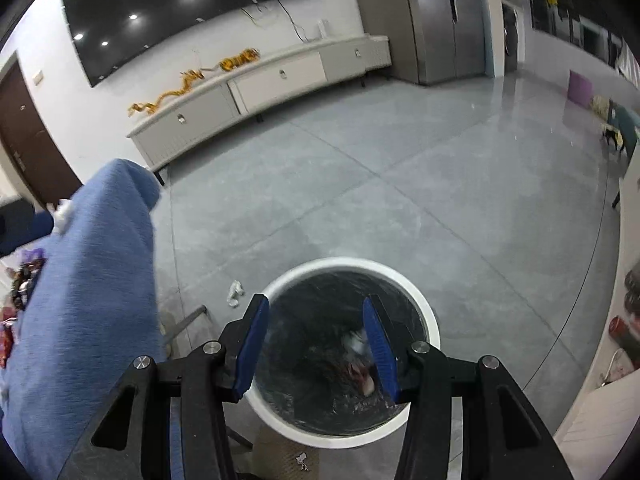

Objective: Collect trash
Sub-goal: 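Carry both items over the bin and open both tools to drop them, then grasp the clear plastic bag with left tool while right tool grasps red wrapper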

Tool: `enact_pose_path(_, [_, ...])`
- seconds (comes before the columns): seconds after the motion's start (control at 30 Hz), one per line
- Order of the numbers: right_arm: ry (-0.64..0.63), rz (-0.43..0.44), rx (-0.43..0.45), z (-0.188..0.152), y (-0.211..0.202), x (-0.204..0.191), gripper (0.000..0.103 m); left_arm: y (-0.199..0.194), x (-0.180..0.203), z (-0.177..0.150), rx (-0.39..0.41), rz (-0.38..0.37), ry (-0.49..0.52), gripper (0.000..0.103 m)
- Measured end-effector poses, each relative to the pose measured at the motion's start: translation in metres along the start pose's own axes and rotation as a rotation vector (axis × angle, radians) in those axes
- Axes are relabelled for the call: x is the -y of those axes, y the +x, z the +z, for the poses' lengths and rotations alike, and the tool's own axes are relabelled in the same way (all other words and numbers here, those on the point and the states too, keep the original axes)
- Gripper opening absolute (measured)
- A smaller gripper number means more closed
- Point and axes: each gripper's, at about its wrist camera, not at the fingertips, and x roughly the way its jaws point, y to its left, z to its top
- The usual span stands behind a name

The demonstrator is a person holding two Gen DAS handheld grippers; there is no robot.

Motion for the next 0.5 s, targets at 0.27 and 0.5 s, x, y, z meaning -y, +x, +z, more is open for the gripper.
enact_pose_path(0.27, [-0.100,0.068,0.115,0.012,-0.062,-0.074,0.046,-0.121,-0.056,-0.047,0.157,0.130,-0.013,0.061])
enact_pose_path(0.5, [-0.228,0.175,0.149,0.013,-0.089,-0.156,0.049,-0.211,-0.126,-0.113,0.229,0.275,-0.058,0.062])
